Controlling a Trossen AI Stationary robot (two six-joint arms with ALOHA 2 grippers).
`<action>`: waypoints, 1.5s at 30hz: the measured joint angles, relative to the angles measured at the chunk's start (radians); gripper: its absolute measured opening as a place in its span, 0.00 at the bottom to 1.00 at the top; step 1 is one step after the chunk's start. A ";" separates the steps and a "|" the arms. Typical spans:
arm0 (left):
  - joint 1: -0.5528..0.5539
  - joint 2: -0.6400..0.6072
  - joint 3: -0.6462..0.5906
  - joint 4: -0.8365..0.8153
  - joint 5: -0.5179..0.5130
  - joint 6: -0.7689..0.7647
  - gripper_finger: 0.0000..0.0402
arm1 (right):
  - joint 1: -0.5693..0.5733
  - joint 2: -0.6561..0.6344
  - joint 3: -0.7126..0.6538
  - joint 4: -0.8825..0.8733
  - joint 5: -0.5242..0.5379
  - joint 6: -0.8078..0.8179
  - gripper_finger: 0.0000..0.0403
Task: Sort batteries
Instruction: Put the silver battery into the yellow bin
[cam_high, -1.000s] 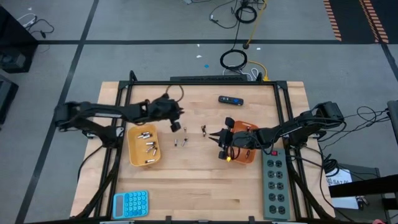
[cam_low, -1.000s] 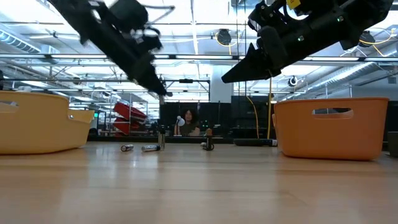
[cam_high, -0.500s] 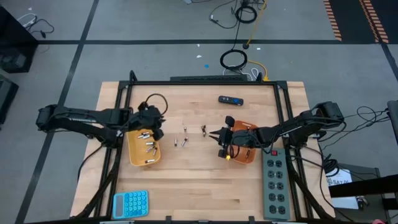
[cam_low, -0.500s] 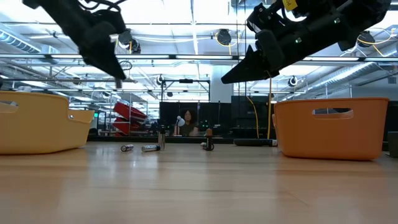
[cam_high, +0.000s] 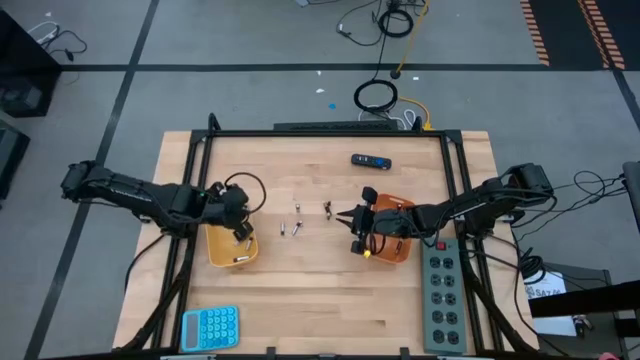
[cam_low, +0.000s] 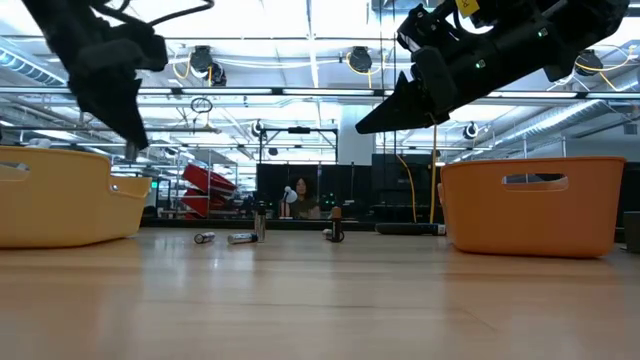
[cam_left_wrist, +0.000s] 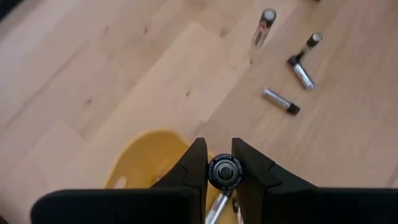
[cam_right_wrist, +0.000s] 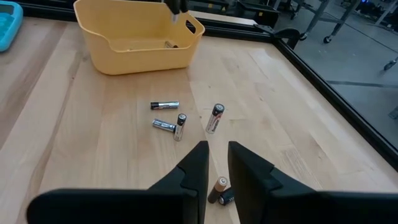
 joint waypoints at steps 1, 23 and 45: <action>-0.008 0.000 -0.006 -0.005 0.000 -0.014 0.13 | 0.000 0.000 0.000 0.000 0.000 0.000 0.13; -0.068 0.031 -0.250 0.050 -0.077 -0.401 0.18 | 0.000 0.000 0.000 0.007 0.000 0.004 0.13; -0.066 0.073 -0.087 0.208 -0.151 -0.063 0.47 | 0.000 0.000 0.000 0.007 -0.005 0.011 0.13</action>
